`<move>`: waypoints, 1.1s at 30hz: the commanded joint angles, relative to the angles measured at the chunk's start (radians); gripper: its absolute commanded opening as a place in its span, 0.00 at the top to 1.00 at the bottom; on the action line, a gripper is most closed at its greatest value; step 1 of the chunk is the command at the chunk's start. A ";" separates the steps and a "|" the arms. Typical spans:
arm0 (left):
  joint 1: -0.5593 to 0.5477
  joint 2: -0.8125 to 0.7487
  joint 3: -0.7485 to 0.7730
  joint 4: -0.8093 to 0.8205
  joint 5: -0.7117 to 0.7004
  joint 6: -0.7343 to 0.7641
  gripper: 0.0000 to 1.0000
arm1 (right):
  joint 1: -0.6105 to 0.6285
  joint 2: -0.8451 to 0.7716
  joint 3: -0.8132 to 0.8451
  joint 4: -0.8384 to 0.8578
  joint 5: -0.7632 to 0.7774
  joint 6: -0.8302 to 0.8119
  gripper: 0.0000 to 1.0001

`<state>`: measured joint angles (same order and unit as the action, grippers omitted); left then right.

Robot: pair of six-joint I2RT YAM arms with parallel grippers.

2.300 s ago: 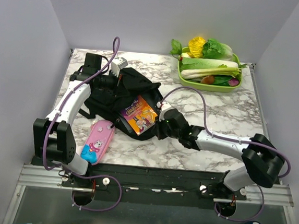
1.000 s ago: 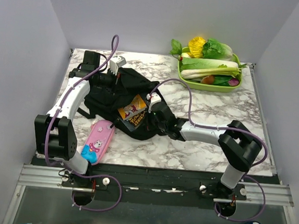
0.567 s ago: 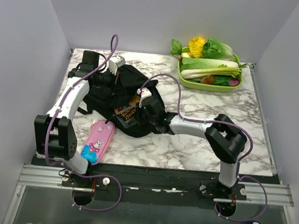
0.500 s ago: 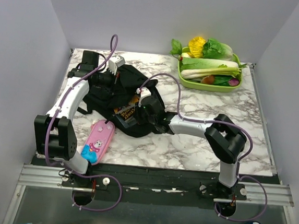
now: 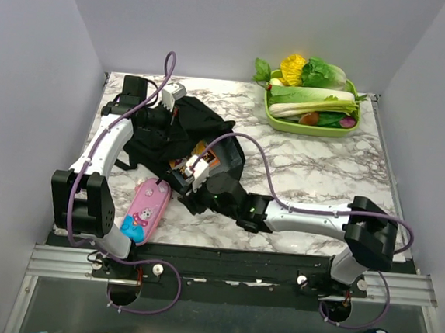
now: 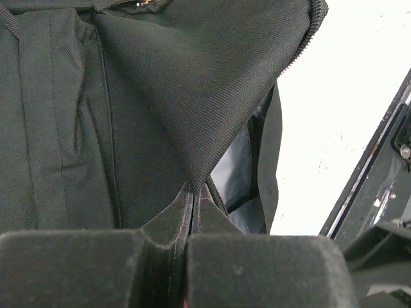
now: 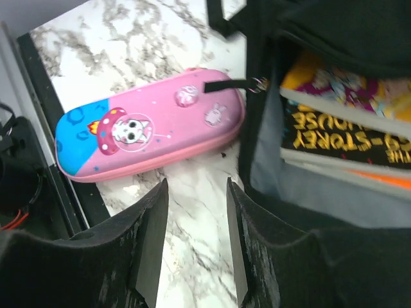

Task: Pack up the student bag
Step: Adjust the book in the student bag, then move the stationery to the center of the board.

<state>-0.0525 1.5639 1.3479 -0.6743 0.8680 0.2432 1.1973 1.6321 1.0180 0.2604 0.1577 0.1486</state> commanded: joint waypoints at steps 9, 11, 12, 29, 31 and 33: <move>0.002 -0.039 0.020 0.022 -0.052 -0.036 1.00 | 0.059 0.386 0.368 -0.012 -0.138 -0.322 0.49; 0.002 -0.036 0.025 0.007 -0.052 -0.030 1.00 | 0.067 0.431 0.401 0.006 -0.145 -0.345 0.49; 0.002 -0.036 0.026 0.004 -0.049 -0.028 1.00 | 0.068 0.446 0.416 0.005 -0.150 -0.365 0.49; 0.002 -0.019 0.051 -0.060 -0.034 0.002 1.00 | 0.082 0.713 0.789 -0.214 -0.366 -0.520 0.49; 0.003 -0.021 0.056 -0.071 -0.031 0.014 1.00 | 0.082 0.741 0.836 -0.257 -0.394 -0.547 0.49; 0.006 -0.022 0.056 -0.077 -0.027 0.016 1.00 | 0.082 0.764 0.853 -0.294 -0.412 -0.569 0.49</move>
<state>-0.0525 1.5616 1.3678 -0.7074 0.8326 0.2371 1.2709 2.3333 1.8172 0.0826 -0.1673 -0.3546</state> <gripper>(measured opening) 0.008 0.504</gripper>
